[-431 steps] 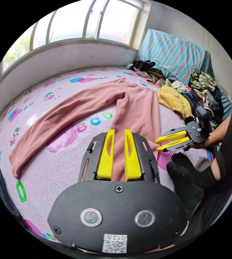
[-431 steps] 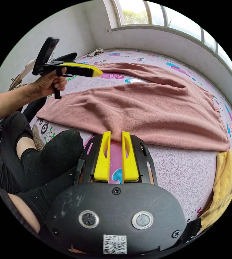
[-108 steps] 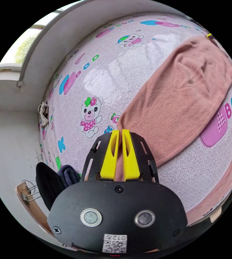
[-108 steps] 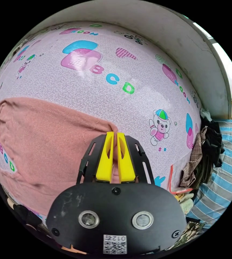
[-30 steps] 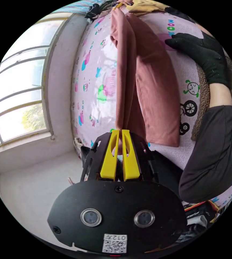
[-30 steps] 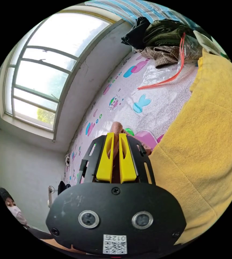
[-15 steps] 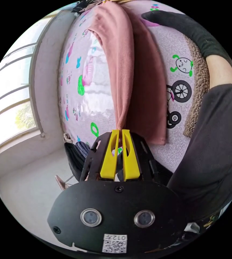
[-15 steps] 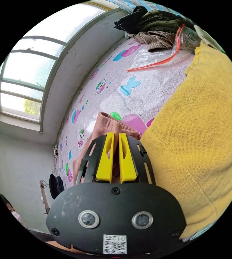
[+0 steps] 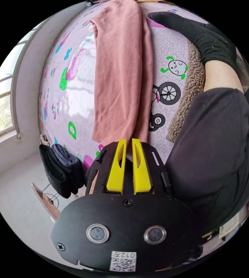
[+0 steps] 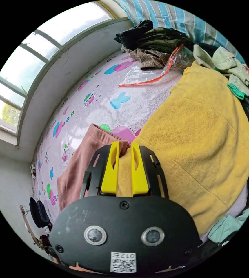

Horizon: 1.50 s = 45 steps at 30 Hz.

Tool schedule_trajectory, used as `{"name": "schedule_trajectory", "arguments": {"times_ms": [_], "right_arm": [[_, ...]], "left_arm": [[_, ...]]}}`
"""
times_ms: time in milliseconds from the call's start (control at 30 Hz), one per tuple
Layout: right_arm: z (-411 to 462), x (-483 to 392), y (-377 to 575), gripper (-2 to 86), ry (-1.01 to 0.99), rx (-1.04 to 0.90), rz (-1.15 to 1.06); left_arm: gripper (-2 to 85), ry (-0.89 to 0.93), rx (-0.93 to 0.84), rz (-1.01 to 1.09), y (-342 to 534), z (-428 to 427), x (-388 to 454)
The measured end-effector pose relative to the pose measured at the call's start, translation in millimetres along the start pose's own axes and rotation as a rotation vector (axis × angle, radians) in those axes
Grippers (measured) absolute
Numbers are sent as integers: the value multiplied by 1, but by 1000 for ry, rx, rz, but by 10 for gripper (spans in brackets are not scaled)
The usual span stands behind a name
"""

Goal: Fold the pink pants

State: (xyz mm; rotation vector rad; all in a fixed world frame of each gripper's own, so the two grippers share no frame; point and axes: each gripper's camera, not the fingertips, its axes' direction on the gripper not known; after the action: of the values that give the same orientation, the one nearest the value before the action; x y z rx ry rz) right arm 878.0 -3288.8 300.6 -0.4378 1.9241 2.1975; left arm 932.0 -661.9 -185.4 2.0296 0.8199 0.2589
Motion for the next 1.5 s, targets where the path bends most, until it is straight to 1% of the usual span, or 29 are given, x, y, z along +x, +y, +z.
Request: {"name": "schedule_trajectory", "arguments": {"times_ms": [33,67,100,133,167,200,233,267,333,367,433,500,533,633,733,767,867,933,1000,1033,1067,1100,1133,1167,1200,1267,1300,1367,1500], "right_arm": [[-5,-4,5,49,24,95,-30],[-4,-14,10,41,1,152,-115],[-1,-20,13,36,-24,150,-170],[14,-37,19,28,-88,86,-296],[35,-54,30,18,-144,-17,-406],[47,-63,37,14,-164,-64,-454],[70,-79,56,7,-188,-133,-534],[94,-93,76,1,-202,-194,-592],[131,-110,103,-3,-227,-296,-662],[154,-117,119,-5,-227,-351,-695],[185,-121,135,-7,-199,-398,-723],[216,-120,143,-8,-128,-435,-729],[227,-117,142,-8,-127,-400,-743],[262,-109,130,-8,-131,-382,-749],[302,-103,104,-8,-153,-366,-670],[318,-103,92,-8,-148,-350,-633],[357,-104,69,-8,-112,-307,-578],[376,-99,62,-7,-102,-290,-537],[389,-91,62,-6,-111,-267,-531],[394,-88,69,-4,-133,-242,-583],[395,-87,80,-2,-187,-222,-681],[395,-87,87,1,-215,-216,-734],[397,-87,102,7,-251,-212,-839],[402,-87,118,20,-258,-214,-934],[405,-87,125,26,-251,-214,-973],[422,-86,150,56,-210,-225,-1142],[428,-85,154,63,-190,-233,-1178],[448,-77,166,85,-125,-249,-1312],[477,-61,177,93,-22,-239,-1466]], "left_arm": [[9,4,-12,-21,8,-2,-5],[8,17,-22,-89,23,-9,-18],[7,49,-4,-195,37,-17,-34],[7,77,19,-256,43,-22,-44],[6,157,87,-388,53,-29,-64],[7,266,171,-517,58,-31,-83],[7,321,209,-583,59,-29,-93],[7,417,241,-671,56,-19,-109],[7,460,129,-684,35,2,-124],[6,463,38,-666,19,16,-131],[6,497,13,-657,2,32,-139],[6,551,-28,-654,-12,53,-151],[6,545,-20,-647,-13,53,-155],[8,551,-23,-630,-11,58,-181],[9,537,30,-654,-6,67,-216],[9,524,57,-691,-4,72,-234],[11,390,124,-820,6,79,-278],[14,325,98,-878,21,82,-299],[21,286,73,-1012,66,84,-321],[24,296,69,-1056,80,85,-325],[30,344,77,-1143,110,89,-330],[41,417,115,-1201,136,95,-333],[47,457,130,-1225,147,100,-334],[61,546,139,-1272,165,112,-336],[74,641,147,-1307,178,127,-338],[86,745,205,-1366,197,145,-343],[90,787,238,-1408,207,155,-347],[90,847,282,-1471,221,169,-353],[64,958,330,-1526,240,193,-367]]}}
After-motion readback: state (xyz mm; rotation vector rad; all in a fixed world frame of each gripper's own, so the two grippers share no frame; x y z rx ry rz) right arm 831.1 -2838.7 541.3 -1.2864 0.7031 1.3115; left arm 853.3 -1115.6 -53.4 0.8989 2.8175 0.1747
